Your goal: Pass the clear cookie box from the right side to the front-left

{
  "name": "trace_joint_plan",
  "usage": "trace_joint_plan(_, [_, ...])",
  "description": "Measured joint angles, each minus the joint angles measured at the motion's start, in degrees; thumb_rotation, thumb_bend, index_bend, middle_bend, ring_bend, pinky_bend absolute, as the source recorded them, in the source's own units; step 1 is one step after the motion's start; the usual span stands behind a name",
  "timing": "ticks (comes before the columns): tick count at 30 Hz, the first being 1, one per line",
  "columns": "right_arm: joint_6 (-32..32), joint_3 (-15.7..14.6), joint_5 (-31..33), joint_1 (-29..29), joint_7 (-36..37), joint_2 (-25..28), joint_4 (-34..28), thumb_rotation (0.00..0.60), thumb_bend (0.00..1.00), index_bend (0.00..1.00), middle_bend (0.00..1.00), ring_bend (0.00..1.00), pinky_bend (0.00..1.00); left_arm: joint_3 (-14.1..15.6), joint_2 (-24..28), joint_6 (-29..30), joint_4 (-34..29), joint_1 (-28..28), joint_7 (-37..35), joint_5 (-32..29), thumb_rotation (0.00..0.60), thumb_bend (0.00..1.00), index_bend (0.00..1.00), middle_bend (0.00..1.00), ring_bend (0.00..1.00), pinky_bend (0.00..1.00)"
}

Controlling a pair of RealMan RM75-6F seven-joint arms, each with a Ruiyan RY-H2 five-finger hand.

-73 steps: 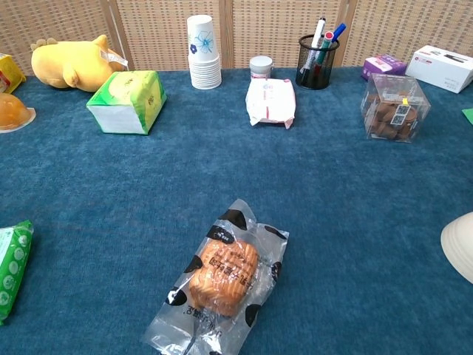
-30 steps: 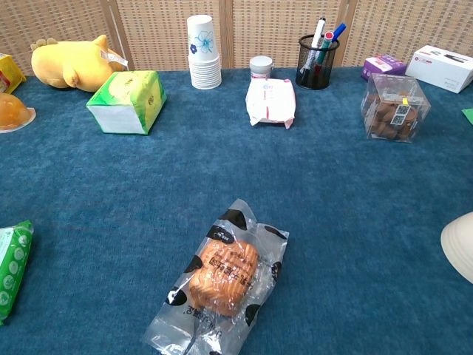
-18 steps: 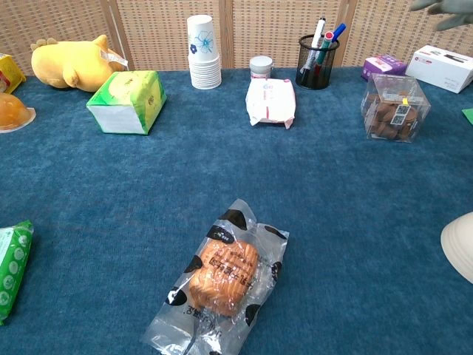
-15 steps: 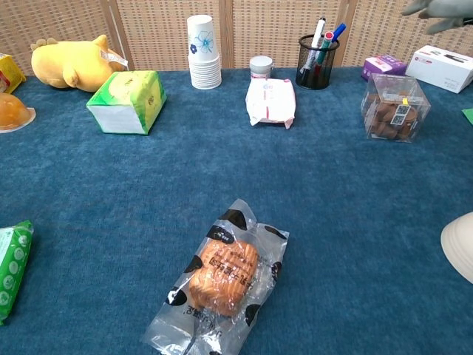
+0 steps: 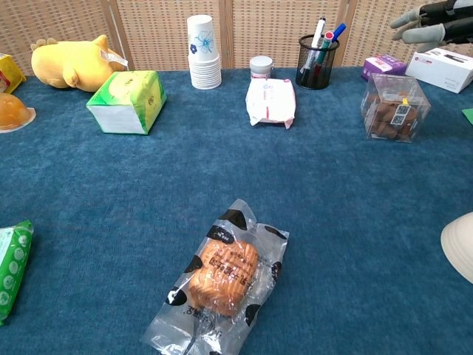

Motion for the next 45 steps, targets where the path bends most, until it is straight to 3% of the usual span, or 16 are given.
trace_joint_plan(25, [-14.78,-1.60,1.78,7.55,1.18,-10.16,20.85,0.369,0.40,0.14,0.15,0.05,0.10,0.44,-0.29,-0.01,-0.82,0.48,0.89,-0.39,0.600,0.30,0.31,0.14,0.00,0.00])
trace_joint_plan(29, [-16.95,-1.88,1.23,8.70,1.71,-11.82,22.98,0.366,0.40,0.15,0.17,0.10,0.11,0.50,-0.42,-0.07,-0.86,0.54,1.12,-0.49,0.600,0.30,0.31,0.14,0.00,0.00])
trace_joint_plan(34, [-17.99,-1.81,1.09,9.00,2.44,-11.68,21.72,0.373,0.37,0.15,0.22,0.21,0.16,0.37,-0.56,-0.49,-0.51,0.29,0.84,-0.62,0.600,0.30,0.31,0.14,0.00,0.00])
trace_joint_plan(45, [-16.71,-0.28,3.85,7.40,0.79,-7.09,8.10,0.397,0.31,0.12,0.23,0.19,0.23,0.24,-1.43,-1.28,1.68,-0.44,-1.71,-0.12,0.600,0.30,0.31,0.14,0.00,0.00])
